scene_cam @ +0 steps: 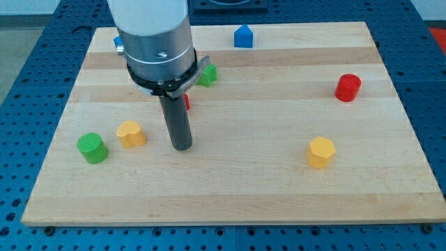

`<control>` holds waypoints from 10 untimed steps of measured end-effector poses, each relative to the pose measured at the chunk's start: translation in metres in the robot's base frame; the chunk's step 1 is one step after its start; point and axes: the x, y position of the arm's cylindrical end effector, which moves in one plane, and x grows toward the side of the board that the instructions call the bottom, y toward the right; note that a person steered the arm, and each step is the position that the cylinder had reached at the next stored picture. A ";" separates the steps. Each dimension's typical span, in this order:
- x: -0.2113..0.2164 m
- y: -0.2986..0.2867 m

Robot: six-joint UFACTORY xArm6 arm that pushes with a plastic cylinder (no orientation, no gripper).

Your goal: Move green circle a bit left

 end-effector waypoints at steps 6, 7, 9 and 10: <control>0.013 -0.102; 0.013 -0.129; 0.004 -0.131; -0.010 -0.142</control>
